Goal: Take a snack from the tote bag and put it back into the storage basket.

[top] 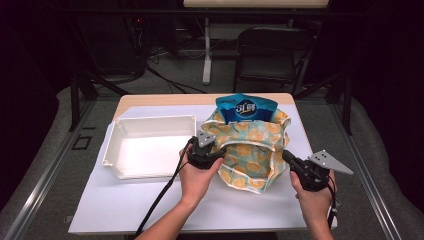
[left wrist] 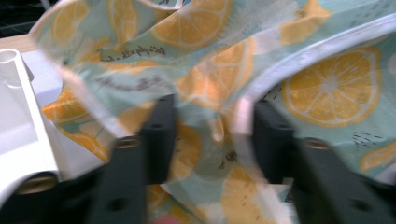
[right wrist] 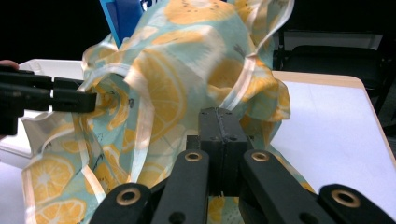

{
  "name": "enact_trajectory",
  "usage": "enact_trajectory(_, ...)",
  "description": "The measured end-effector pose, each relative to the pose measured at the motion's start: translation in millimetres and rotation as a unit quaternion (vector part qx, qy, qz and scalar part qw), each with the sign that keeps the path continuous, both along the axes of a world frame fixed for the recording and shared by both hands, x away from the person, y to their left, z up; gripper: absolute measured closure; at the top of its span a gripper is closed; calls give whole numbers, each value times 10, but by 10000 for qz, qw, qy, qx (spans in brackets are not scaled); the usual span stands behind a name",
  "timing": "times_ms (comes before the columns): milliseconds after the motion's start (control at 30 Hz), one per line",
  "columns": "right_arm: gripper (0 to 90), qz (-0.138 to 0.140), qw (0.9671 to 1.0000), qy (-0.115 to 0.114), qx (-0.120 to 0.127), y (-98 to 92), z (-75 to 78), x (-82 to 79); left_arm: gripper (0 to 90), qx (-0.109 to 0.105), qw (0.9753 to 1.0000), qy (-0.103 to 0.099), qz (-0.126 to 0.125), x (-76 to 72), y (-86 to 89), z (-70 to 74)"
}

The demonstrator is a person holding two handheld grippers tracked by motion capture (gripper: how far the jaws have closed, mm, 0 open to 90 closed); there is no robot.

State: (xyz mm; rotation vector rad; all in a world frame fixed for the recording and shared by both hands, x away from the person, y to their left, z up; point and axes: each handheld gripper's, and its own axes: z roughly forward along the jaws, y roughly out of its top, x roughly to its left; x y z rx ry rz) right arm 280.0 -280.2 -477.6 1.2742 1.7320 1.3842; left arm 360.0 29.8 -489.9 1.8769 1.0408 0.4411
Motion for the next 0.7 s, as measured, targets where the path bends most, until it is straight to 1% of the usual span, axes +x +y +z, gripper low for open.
enact_trajectory(33,900,11,10000,-5,13,-8,-2,-6,696,18,9999,64,-84,7,20,1)
enact_trajectory(100,900,-3,10000,13,2,-19,2,-20,857,-23,9995,160,-276,21,36,-11)
enact_trajectory(133,900,-7,10000,1,9,-19,3,-24,885,-17,9993,199,-324,26,39,-17)
enact_trajectory(167,900,-6,10000,5,3,-19,3,-26,896,-12,9990,234,-377,26,49,-21)
enact_trajectory(233,900,-6,10000,-12,0,-15,-6,-28,900,-64,9988,222,-422,-1,70,-30)
enact_trajectory(333,900,4,10000,53,-60,-16,-23,-29,900,-91,9986,97,-518,-82,89,-40)
enact_trajectory(367,900,-8,10000,60,-69,-17,-27,-30,900,-114,9984,44,-556,-130,100,-57)
enact_trajectory(433,900,-41,9999,61,-107,-19,-38,-30,900,-221,9976,19,-650,-195,114,-99)
enact_trajectory(467,900,-56,9999,61,-127,-18,-46,-28,900,-166,9974,33,-694,-228,115,-142)
enact_trajectory(500,900,-67,9997,118,-186,-15,-57,-26,900,-176,9972,71,-720,-242,111,-175)
enact_trajectory(567,900,-74,9995,146,-253,1,-89,-9,900,-153,9963,192,-828,-252,96,-274)
enact_trajectory(633,900,-68,9989,291,-354,14,-136,18,900,-112,9956,298,-887,-248,69,-338)
enact_trajectory(700,900,-97,9984,410,-381,22,-175,37,900,-58,9950,364,-928,-243,37,-369)
